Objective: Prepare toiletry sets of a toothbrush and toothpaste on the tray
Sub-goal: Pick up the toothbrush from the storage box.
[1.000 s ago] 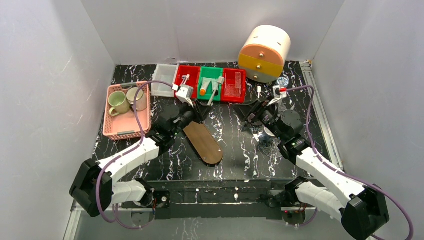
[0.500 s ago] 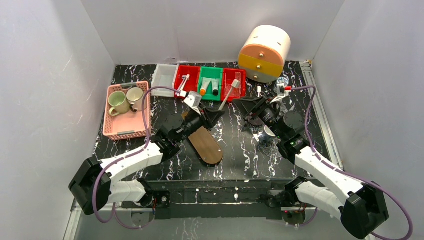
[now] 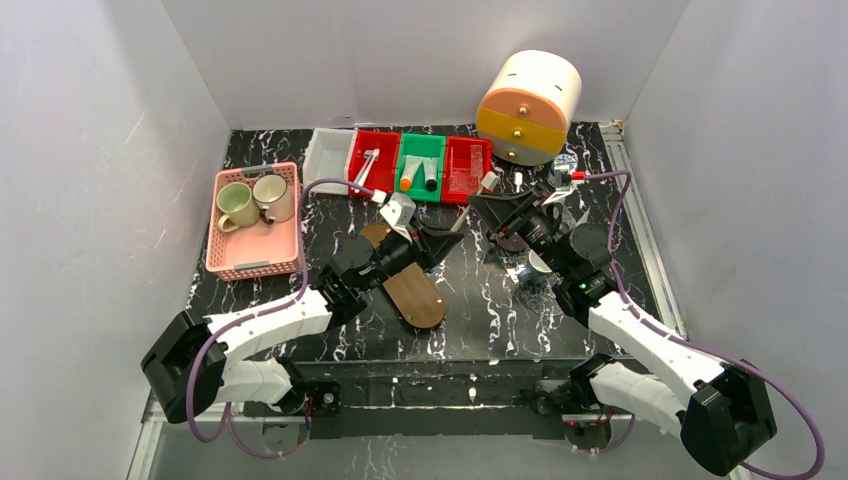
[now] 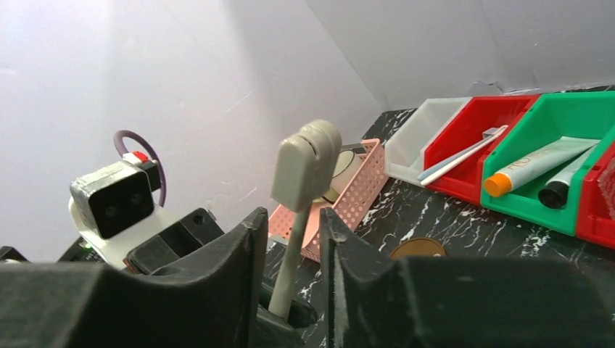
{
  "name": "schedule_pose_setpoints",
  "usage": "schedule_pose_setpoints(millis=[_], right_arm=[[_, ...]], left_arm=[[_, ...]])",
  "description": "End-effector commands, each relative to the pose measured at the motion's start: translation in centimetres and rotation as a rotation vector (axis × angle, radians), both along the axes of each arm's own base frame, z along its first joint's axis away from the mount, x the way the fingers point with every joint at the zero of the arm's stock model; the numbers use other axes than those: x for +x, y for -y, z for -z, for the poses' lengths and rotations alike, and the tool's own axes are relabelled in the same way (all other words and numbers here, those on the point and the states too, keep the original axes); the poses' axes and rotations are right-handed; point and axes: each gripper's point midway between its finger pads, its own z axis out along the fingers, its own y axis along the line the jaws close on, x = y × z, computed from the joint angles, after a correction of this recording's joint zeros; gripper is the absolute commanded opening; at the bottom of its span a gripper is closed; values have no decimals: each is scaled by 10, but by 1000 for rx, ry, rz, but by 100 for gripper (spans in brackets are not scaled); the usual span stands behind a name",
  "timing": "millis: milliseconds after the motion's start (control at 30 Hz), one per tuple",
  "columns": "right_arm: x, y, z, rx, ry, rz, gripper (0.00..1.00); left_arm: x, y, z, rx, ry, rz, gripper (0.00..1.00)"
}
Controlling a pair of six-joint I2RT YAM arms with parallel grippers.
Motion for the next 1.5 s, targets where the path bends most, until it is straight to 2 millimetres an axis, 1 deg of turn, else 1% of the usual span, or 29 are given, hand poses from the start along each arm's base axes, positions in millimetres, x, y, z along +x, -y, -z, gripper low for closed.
schedule_pose_setpoints(millis=[0,100,167,200,267,333,533,667,700,733,800,933,1100,1267,1367,1467], right_arm=[[-9,0,-30,51,93,-19,36],[-12,0,-31,45,106,-30,25],[-14,0,-33,40,115,-31,16],[-14,1,-32,36,116,-27,10],[-14,3,-33,25,122,-16,2],[-13,5,-34,15,130,1,1],[-13,13,-37,-37,168,49,1],[-12,22,-39,-84,194,106,1],[-11,25,-41,-96,202,123,1],[-11,28,-40,-113,210,142,1],[-9,35,-40,-154,221,183,1],[-3,51,-38,-239,230,277,1],[4,70,-33,-324,235,381,1],[10,85,-28,-411,240,465,1],[13,92,-25,-452,245,502,1],[16,99,-20,-497,240,539,1]], left_arm=[[-6,6,-18,-37,52,21,0],[-6,5,-16,-40,45,18,0],[-5,4,-17,-45,44,9,0],[-5,2,-16,-46,43,2,0],[-3,-1,-17,-49,43,-16,0],[-2,-3,-15,-47,40,-31,0],[4,-8,-4,-28,12,-74,20],[14,-16,8,10,-17,-142,29],[17,-19,12,26,-29,-168,35],[20,-21,16,46,-37,-188,39],[25,-27,23,92,-56,-227,46],[34,-49,31,173,-89,-341,57],[46,-90,39,289,-128,-535,72],[49,-122,39,418,-157,-662,77],[50,-142,33,469,-180,-731,80],[46,-162,30,514,-201,-787,84]])
